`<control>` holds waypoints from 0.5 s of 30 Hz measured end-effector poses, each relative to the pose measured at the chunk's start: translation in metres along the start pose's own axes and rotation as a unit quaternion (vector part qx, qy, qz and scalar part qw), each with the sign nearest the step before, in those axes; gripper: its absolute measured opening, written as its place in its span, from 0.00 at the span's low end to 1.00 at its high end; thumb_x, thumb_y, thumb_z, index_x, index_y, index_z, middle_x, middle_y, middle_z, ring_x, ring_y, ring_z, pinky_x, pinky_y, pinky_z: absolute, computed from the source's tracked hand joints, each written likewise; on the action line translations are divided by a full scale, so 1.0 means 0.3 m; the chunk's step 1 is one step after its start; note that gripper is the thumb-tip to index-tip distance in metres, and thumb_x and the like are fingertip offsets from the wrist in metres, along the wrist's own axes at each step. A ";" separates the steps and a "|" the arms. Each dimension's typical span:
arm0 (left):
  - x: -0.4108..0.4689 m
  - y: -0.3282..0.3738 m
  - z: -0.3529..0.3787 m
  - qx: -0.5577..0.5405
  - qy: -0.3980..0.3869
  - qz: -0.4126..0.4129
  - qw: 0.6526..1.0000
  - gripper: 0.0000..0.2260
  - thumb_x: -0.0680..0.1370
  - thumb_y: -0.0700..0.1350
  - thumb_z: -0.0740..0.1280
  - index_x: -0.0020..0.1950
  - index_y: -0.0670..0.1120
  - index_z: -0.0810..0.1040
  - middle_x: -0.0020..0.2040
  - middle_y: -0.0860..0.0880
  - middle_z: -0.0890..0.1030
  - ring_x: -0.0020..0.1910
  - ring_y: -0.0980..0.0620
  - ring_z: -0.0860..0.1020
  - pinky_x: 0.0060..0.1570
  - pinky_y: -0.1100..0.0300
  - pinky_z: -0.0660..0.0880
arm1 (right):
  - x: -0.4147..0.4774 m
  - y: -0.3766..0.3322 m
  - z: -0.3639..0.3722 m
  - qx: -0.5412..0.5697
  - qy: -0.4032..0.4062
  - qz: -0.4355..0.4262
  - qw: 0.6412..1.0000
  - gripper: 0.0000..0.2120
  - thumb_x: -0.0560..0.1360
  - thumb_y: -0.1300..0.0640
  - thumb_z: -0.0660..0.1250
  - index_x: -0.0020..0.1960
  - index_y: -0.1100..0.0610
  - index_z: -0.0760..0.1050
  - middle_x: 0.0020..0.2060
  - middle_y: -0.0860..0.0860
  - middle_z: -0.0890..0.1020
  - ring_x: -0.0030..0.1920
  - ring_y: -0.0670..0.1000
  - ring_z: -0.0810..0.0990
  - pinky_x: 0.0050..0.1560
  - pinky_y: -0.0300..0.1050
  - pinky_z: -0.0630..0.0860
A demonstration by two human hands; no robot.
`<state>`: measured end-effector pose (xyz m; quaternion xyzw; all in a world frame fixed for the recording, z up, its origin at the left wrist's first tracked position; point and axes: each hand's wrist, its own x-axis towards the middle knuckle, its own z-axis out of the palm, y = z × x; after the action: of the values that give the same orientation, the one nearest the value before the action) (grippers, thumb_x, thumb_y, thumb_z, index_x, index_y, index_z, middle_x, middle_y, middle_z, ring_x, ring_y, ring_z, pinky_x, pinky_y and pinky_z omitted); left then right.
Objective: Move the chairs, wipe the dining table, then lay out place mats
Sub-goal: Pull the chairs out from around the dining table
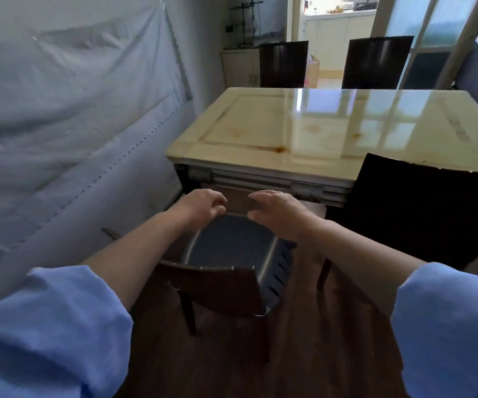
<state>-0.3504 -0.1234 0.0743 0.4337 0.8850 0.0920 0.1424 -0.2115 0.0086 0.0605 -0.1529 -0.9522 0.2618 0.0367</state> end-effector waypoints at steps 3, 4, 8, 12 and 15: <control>-0.110 -0.183 0.008 -0.008 -0.011 -0.020 1.000 0.14 0.80 0.48 0.62 0.63 0.46 0.77 0.61 0.46 0.79 0.59 0.47 0.76 0.57 0.57 0.70 | -0.007 -0.158 0.108 -0.014 -0.046 -0.016 0.999 0.26 0.78 0.47 0.62 0.73 0.55 0.64 0.71 0.52 0.70 0.72 0.53 0.67 0.71 0.46 0.64; -0.139 -0.233 0.017 -0.014 -0.022 -0.024 0.999 0.13 0.80 0.49 0.62 0.62 0.46 0.77 0.60 0.46 0.80 0.58 0.48 0.76 0.57 0.56 0.70 | -0.007 -0.195 0.142 -0.018 -0.064 -0.014 0.998 0.27 0.78 0.46 0.62 0.74 0.54 0.64 0.71 0.53 0.70 0.71 0.53 0.67 0.70 0.47 0.65; -0.215 -0.387 0.068 -0.058 -0.080 -0.034 0.995 0.13 0.78 0.55 0.63 0.58 0.50 0.79 0.55 0.50 0.81 0.56 0.51 0.77 0.59 0.53 0.73 | 0.003 -0.265 0.267 -0.049 -0.137 0.001 0.989 0.28 0.77 0.44 0.62 0.74 0.52 0.62 0.71 0.53 0.70 0.70 0.54 0.69 0.69 0.49 0.67; -0.231 -0.480 0.125 -0.071 -0.111 -0.046 0.990 0.13 0.76 0.54 0.67 0.58 0.53 0.80 0.57 0.53 0.81 0.58 0.54 0.76 0.62 0.55 0.71 | 0.031 -0.263 0.347 -0.052 -0.185 0.046 0.980 0.29 0.76 0.45 0.64 0.75 0.49 0.61 0.70 0.52 0.70 0.69 0.54 0.70 0.68 0.51 0.69; -0.197 -0.521 0.162 -0.071 -0.068 -0.052 0.994 0.10 0.75 0.49 0.69 0.56 0.52 0.82 0.56 0.52 0.81 0.58 0.53 0.77 0.61 0.55 0.72 | 0.063 -0.247 0.372 -0.058 -0.201 0.052 0.976 0.26 0.75 0.50 0.67 0.72 0.50 0.67 0.67 0.51 0.74 0.66 0.54 0.73 0.66 0.50 0.71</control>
<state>-0.4156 -0.2634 -0.0062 0.3812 0.8857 0.1177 0.2377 -0.2665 -0.1004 0.0020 -0.1482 -0.9446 0.2326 -0.1781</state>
